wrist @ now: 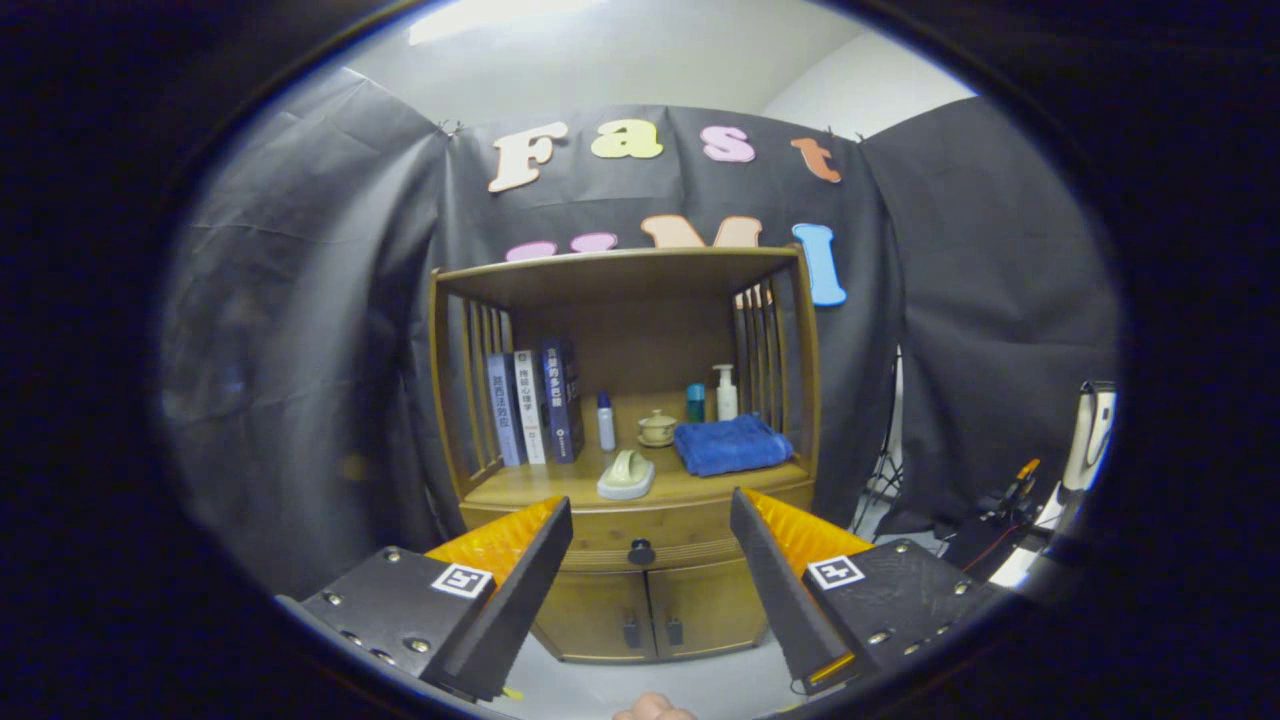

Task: Pull open the drawer, take out the items inside it, and place them on the countertop above the cabinet.

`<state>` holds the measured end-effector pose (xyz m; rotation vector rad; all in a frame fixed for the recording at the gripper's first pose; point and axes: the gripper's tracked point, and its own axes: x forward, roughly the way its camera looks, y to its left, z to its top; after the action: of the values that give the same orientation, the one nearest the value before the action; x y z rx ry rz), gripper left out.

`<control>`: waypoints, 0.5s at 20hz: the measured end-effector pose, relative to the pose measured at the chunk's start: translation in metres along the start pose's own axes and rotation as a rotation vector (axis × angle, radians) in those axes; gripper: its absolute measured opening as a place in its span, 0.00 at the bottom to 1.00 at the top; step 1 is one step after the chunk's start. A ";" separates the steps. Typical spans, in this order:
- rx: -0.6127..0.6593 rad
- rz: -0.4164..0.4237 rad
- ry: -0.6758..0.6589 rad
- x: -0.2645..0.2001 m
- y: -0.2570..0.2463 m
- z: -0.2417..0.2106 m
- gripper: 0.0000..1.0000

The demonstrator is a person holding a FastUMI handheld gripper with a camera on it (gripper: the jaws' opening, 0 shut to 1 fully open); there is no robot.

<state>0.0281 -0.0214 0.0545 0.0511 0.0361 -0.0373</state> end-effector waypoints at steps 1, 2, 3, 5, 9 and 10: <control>-0.001 0.006 -0.005 -0.001 0.002 0.002 0.99; -0.002 0.008 -0.006 -0.001 0.003 0.001 0.99; -0.002 0.006 -0.008 -0.003 0.003 0.002 0.99; 0.007 0.010 -0.012 -0.004 0.004 0.005 0.99; -0.006 0.014 -0.018 -0.008 0.007 0.008 0.99; -0.006 0.012 -0.022 -0.008 0.007 0.009 0.99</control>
<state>0.0207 -0.0142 0.0640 0.0452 0.0141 -0.0253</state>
